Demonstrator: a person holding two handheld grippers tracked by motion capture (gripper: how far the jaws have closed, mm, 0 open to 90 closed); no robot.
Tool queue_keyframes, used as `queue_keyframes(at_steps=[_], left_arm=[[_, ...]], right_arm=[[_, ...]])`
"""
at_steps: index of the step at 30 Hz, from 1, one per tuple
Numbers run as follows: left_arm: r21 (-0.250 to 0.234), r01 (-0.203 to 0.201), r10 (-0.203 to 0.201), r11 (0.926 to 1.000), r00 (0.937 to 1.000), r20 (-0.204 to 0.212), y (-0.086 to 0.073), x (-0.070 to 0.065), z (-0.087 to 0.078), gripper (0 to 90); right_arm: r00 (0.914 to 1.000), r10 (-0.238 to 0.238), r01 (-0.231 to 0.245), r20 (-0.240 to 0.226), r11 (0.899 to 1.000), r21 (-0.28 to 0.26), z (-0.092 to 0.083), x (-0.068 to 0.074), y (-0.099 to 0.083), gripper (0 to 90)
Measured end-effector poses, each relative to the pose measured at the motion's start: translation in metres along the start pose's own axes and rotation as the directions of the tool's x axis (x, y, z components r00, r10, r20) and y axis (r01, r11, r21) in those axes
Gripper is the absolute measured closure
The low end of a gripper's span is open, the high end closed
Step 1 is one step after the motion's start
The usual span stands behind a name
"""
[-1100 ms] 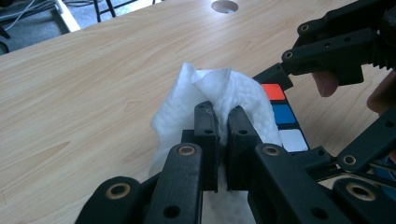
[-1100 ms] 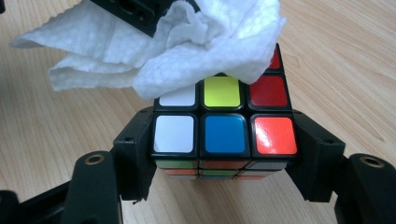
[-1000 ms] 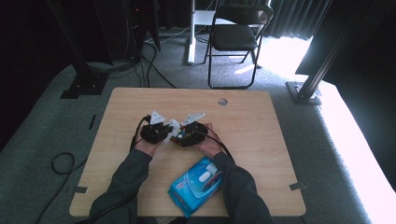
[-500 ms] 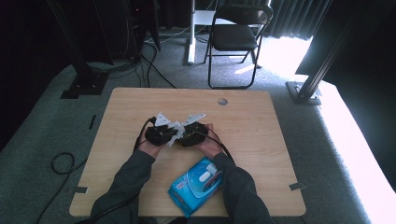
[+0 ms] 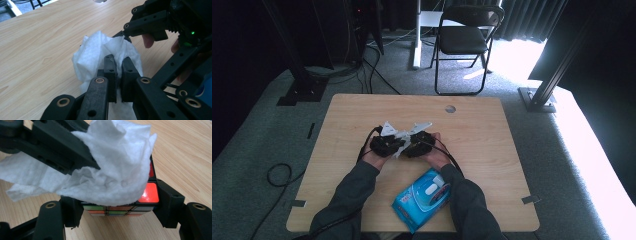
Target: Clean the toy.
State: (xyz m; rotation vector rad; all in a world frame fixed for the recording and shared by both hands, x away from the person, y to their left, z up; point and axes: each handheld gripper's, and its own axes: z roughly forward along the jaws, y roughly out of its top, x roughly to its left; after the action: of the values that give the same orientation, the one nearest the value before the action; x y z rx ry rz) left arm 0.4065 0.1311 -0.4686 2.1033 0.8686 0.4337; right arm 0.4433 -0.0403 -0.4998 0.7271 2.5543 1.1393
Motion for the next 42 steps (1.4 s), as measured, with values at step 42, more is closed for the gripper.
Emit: queue_keyframes(at_steps=[42], left_arm=[[0.006,-0.035,0.035,0.9994,0.9989,0.033,0.008,-0.005,0.009,85.8]], right_arm=[[0.9992,-0.032,0.032,-0.024,0.999,-0.005,0.000,0.005,0.001,34.1]])
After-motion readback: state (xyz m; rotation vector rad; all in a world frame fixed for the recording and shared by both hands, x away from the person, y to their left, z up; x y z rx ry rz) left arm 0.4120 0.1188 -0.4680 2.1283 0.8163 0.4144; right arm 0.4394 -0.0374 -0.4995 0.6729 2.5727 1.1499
